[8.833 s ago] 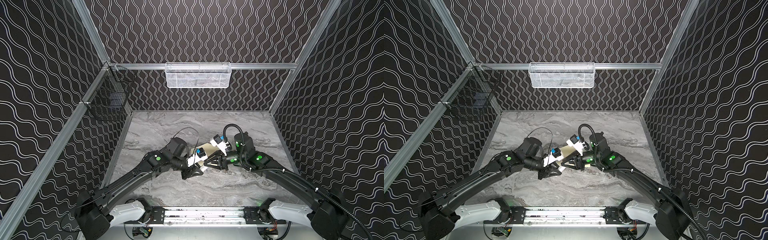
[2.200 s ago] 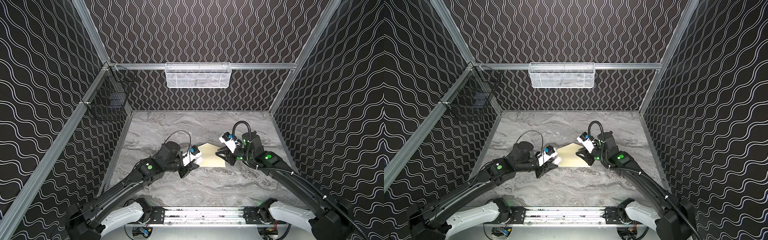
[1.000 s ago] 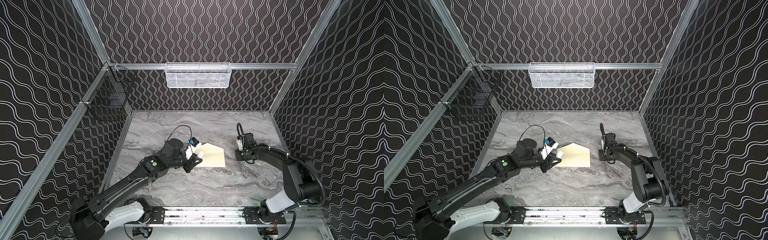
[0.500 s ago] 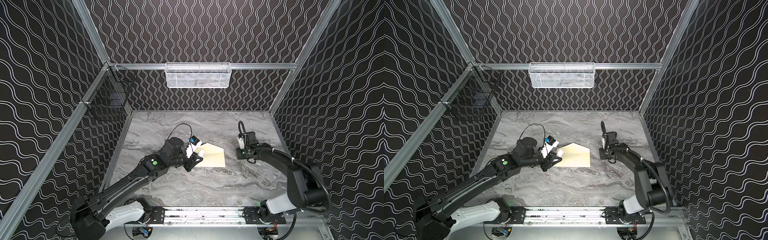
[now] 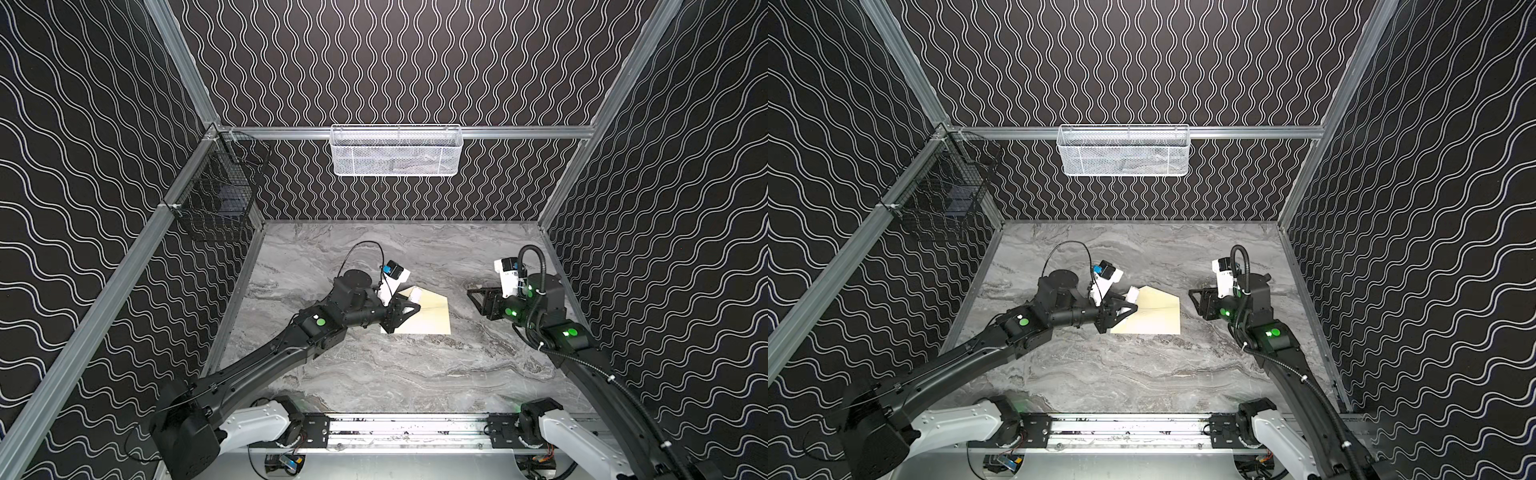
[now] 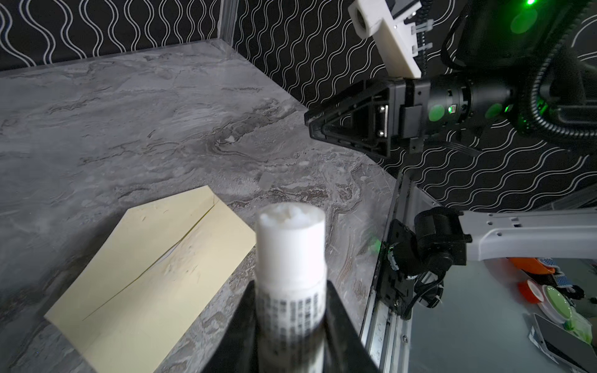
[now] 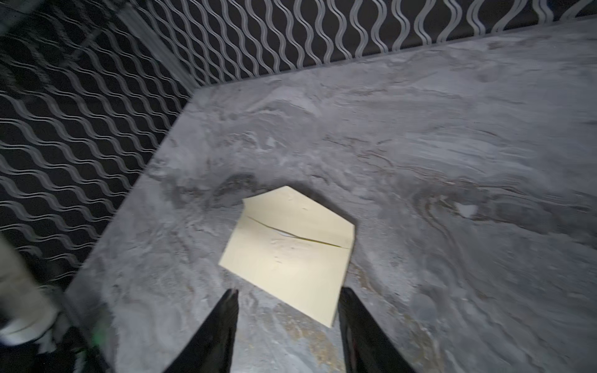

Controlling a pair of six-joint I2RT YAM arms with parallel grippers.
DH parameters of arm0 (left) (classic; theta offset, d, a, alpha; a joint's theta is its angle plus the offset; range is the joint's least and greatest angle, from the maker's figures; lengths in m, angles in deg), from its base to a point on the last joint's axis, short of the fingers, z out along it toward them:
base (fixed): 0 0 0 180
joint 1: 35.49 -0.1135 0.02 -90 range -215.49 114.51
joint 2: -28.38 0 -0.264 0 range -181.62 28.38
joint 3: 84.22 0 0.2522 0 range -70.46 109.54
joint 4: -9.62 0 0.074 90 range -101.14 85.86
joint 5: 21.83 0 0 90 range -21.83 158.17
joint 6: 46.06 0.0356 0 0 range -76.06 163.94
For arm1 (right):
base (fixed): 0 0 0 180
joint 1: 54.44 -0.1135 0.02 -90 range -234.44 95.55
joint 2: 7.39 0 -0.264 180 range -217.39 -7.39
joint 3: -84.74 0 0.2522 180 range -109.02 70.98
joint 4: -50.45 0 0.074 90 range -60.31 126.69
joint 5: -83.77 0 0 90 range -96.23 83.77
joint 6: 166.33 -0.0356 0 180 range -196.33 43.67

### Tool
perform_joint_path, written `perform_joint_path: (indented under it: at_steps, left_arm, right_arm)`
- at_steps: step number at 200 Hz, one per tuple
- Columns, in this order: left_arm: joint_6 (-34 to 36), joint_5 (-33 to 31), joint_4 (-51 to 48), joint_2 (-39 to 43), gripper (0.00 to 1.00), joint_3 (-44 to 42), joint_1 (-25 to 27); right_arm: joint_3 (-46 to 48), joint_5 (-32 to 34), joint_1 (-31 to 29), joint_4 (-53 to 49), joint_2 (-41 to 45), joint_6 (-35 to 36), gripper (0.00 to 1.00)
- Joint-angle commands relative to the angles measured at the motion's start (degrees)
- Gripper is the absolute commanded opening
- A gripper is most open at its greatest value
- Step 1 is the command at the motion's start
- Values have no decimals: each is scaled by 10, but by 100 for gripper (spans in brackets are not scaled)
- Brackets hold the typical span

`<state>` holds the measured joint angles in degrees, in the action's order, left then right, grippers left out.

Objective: Place the letter into the envelope and seal it

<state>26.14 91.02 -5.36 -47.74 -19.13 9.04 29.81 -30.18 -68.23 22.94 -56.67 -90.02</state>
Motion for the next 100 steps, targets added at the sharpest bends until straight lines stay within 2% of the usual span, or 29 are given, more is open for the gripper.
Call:
perform_joint_path:
  at_steps: [1,36,75,100]
  left_arm:
    - [-25,28,86,-10,0,4,0]
    - [-17,25,133,-13,0,-4,0]
    - [-33,93,217,-50,0,-11,1]
    - [-41,114,268,-62,0,-22,2]
  right_arm:
    - [4,-105,-2,75,15,-50,54]
    - [4,-108,-8,92,27,-107,55]
    - [19,-155,-20,163,48,-169,55]
    - [19,-191,-32,217,51,-194,55]
